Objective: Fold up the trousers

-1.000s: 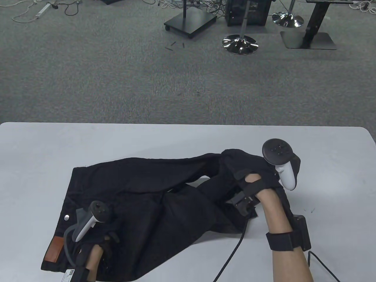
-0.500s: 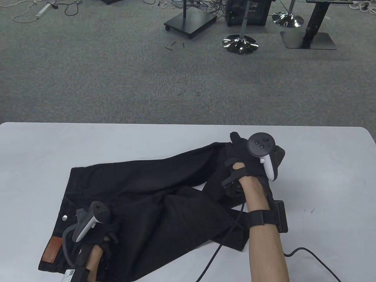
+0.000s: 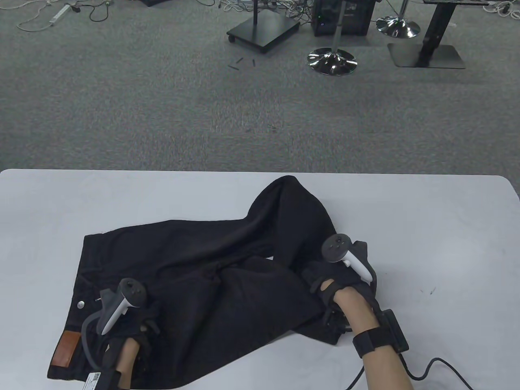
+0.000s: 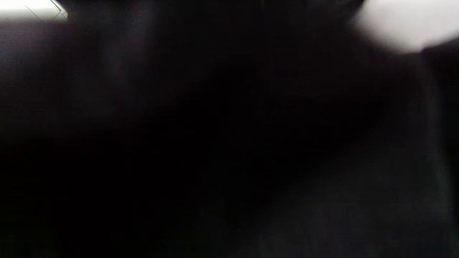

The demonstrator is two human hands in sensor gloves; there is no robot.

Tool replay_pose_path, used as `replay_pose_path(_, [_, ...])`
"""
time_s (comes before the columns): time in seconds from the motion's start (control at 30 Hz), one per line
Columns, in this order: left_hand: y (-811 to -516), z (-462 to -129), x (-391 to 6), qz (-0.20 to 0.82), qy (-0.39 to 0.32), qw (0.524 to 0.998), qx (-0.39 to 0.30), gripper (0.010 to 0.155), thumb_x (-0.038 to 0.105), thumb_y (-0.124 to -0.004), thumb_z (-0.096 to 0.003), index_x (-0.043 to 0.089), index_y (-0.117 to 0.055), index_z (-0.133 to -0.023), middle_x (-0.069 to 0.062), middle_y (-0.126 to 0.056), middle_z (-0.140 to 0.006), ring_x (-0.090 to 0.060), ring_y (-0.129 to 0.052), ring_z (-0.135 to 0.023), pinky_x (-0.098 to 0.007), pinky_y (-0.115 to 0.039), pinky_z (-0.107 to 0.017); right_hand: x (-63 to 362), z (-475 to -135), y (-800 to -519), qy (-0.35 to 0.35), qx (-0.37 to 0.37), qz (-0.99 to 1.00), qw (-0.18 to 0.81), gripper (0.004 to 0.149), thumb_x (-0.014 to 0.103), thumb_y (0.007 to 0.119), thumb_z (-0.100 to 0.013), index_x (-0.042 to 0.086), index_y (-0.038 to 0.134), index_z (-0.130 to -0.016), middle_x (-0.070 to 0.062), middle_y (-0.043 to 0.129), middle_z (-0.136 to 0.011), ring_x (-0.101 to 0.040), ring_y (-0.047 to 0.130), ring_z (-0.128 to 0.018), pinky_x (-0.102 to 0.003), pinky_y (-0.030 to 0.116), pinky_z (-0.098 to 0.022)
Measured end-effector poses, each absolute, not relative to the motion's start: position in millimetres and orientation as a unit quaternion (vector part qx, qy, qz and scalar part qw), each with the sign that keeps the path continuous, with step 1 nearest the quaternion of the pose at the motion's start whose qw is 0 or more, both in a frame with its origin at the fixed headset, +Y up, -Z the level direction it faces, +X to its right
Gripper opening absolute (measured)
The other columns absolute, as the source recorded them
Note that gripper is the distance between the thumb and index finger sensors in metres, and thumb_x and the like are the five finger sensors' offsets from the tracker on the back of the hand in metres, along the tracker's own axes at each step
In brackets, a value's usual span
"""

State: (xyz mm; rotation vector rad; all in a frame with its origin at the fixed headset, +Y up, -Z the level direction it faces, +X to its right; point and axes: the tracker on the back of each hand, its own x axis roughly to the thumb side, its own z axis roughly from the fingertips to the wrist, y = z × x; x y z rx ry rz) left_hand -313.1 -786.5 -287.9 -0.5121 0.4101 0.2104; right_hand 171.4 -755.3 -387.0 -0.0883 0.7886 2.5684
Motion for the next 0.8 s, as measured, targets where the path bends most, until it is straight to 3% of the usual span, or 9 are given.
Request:
replay_pose_path(0.23, [-786.2,-287.1,-314.4,0.107,0.202,0.941,-0.25,0.082,0.071,-0.062,-0.0541,0.038,-0.024,-0.119,0.012,-0.02,-0.126,-0.025,-0.015,-0.123,-0.066,-0.036,-0.085,216.8,-396.0,-763.9,0.263,-0.106,0.921,0.267,0.059,0.055,0.067,-0.056,0.023,0.065,-0.106,-0.004,0.058,-0.116,-0.036,0.036,-0.112,-0.066,0.027,-0.076])
replay_pose_path(0.43, [-785.8,-286.3,-314.9,0.106,0.2,0.941,-0.251,0.082,0.071,-0.062,-0.0543,0.038,-0.024,-0.119,0.012,-0.019,-0.125,-0.025,-0.015,-0.123,-0.066,-0.035,-0.085,273.6,-402.1,-771.2,0.235,-0.236,0.908,0.254,0.061,0.053,0.068,-0.057,0.023,0.057,-0.108,-0.001,0.043,-0.119,-0.033,0.02,-0.113,-0.065,0.018,-0.077])
replay_pose_path(0.53, [-785.7,-286.0,-315.1,0.106,0.199,0.941,-0.252,0.081,0.071,-0.062,-0.0542,0.039,-0.023,-0.119,0.013,-0.019,-0.125,-0.025,-0.014,-0.123,-0.065,-0.035,-0.085,285.0,-399.0,-767.9,0.22,-0.26,0.91,0.238,0.064,0.055,0.067,-0.057,0.023,0.05,-0.11,-0.002,0.035,-0.12,-0.032,0.016,-0.113,-0.065,0.017,-0.077])
replay_pose_path(0.67, [-785.6,-286.1,-314.6,0.103,0.198,0.941,-0.254,0.082,0.071,-0.061,-0.0543,0.039,-0.023,-0.119,0.013,-0.018,-0.125,-0.025,-0.014,-0.123,-0.066,-0.035,-0.085,265.9,-394.3,-744.8,0.163,-0.183,0.932,0.266,0.064,0.055,0.068,-0.057,0.023,0.051,-0.109,-0.007,0.041,-0.119,-0.038,0.027,-0.112,-0.066,0.024,-0.077])
replay_pose_path(0.73, [-785.6,-285.8,-314.5,0.1,0.197,0.942,-0.253,0.082,0.071,-0.061,-0.0542,0.038,-0.023,-0.119,0.013,-0.018,-0.125,-0.025,-0.014,-0.123,-0.066,-0.035,-0.085,241.3,-385.3,-728.3,0.119,-0.093,0.951,0.27,0.061,0.054,0.069,-0.056,0.019,0.061,-0.105,-0.013,0.061,-0.112,-0.041,0.048,-0.106,-0.065,0.035,-0.075])
replay_pose_path(0.8, [-785.3,-285.7,-314.4,0.099,0.197,0.942,-0.252,0.082,0.071,-0.061,-0.0541,0.038,-0.023,-0.119,0.013,-0.018,-0.125,-0.025,-0.014,-0.123,-0.066,-0.035,-0.085,214.4,-371.7,-720.6,0.118,0.009,0.954,0.276,0.06,0.055,0.068,-0.055,0.016,0.072,-0.1,-0.015,0.078,-0.102,-0.043,0.07,-0.096,-0.065,0.053,-0.07])
